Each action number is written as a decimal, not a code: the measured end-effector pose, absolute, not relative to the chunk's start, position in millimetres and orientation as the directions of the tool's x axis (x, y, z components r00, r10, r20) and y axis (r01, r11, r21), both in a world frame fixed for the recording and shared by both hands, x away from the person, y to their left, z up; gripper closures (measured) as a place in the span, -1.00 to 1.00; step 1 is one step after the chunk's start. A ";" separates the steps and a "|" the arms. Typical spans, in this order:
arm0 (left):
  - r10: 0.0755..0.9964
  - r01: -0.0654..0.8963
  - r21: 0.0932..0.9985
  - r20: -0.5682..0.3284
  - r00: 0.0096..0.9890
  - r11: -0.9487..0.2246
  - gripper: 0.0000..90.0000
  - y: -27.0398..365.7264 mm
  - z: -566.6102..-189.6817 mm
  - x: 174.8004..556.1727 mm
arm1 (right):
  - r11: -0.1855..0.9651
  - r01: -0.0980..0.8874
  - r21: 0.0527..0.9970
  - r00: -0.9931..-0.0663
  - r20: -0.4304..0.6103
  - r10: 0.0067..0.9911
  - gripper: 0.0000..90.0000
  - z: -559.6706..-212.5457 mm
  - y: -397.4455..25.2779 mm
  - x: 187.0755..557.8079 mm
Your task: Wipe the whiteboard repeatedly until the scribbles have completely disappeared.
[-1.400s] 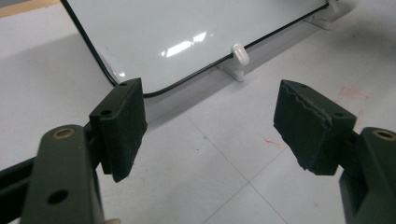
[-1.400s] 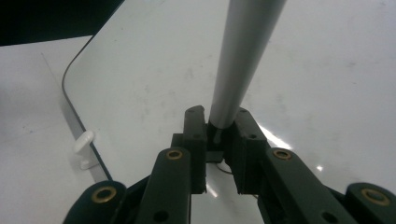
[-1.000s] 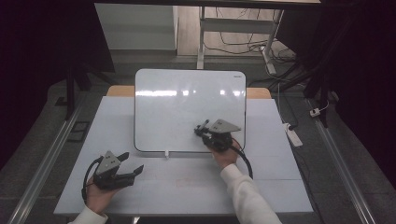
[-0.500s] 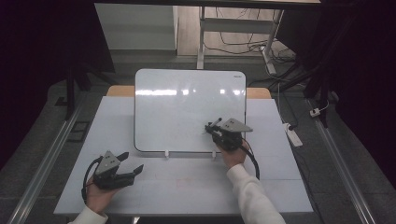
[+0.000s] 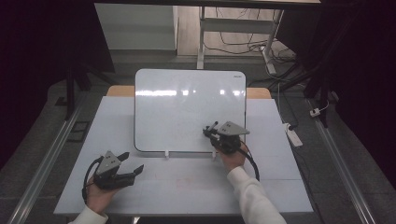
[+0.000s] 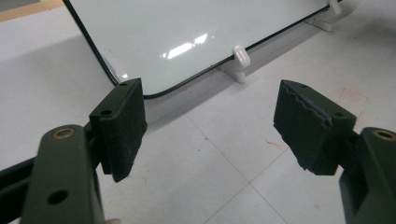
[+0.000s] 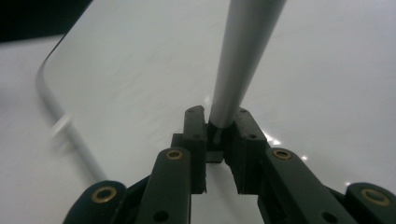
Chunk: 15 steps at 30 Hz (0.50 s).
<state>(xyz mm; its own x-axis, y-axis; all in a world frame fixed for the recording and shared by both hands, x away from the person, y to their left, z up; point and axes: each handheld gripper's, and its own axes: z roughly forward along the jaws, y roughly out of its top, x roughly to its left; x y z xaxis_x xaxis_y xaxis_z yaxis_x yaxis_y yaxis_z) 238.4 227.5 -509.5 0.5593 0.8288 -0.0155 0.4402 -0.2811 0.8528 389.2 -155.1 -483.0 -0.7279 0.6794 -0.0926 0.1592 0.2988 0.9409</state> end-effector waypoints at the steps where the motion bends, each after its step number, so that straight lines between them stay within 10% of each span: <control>1: 0.829 0.441 0.853 -0.018 0.558 -0.279 -0.42 227.9 -509.4 238.6 | 0.272 0.165 0.948 -0.716 -0.075 0.695 0.72 -480.9 -157.5 392.7; 15: 0.827 0.444 0.851 -0.019 0.562 -0.282 -0.42 227.2 -509.9 240.3 | 0.313 0.173 0.934 -0.753 -0.079 0.653 0.72 -486.0 -140.0 385.7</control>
